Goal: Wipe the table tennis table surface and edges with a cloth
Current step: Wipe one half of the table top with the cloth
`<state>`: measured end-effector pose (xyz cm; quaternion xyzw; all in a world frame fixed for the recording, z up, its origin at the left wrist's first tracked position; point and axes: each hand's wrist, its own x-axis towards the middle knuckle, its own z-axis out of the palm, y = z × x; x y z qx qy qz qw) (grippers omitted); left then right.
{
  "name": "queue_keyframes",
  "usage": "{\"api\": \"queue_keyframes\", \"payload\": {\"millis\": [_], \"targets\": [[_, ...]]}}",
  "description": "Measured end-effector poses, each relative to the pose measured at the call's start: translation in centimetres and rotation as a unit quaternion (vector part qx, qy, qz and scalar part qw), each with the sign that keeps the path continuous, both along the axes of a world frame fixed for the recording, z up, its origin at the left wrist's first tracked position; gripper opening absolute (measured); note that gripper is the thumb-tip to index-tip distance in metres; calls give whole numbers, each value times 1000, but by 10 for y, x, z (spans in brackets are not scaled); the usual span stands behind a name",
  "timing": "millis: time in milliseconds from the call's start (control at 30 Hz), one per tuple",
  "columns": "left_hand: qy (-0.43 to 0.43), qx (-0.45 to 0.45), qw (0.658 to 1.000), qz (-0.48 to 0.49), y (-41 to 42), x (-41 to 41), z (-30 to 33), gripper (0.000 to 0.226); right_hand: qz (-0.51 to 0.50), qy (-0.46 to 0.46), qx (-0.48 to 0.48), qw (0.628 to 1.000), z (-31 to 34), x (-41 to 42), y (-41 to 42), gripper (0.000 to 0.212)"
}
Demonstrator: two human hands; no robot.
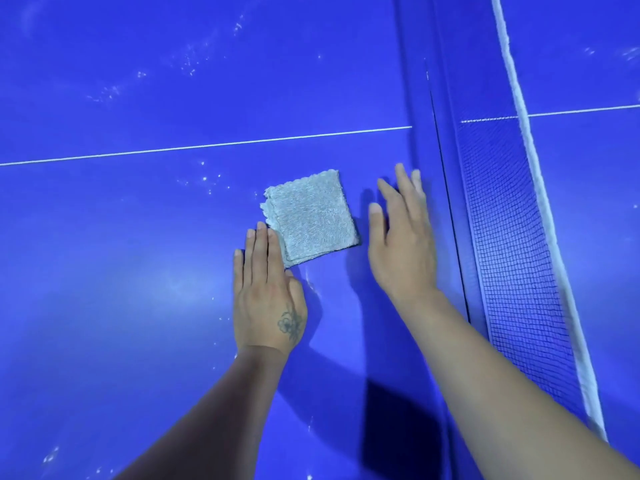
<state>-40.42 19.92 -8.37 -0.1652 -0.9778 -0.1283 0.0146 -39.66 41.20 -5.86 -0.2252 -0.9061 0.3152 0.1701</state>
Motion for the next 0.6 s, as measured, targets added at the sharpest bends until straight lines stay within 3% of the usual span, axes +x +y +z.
{"api": "queue_keyframes", "payload": {"millis": [100,200,600], "targets": [[2,-3,1000,-1,0,0,0,70,22,-83,94,992,-16,15,20,48],[-2,3,1000,2,-2,0,1,72,42,-103,153,982,-19,17,18,50],[-7,6,1000,-26,-4,1,2,66,25,-128,179,975,-12,12,11,53]]}}
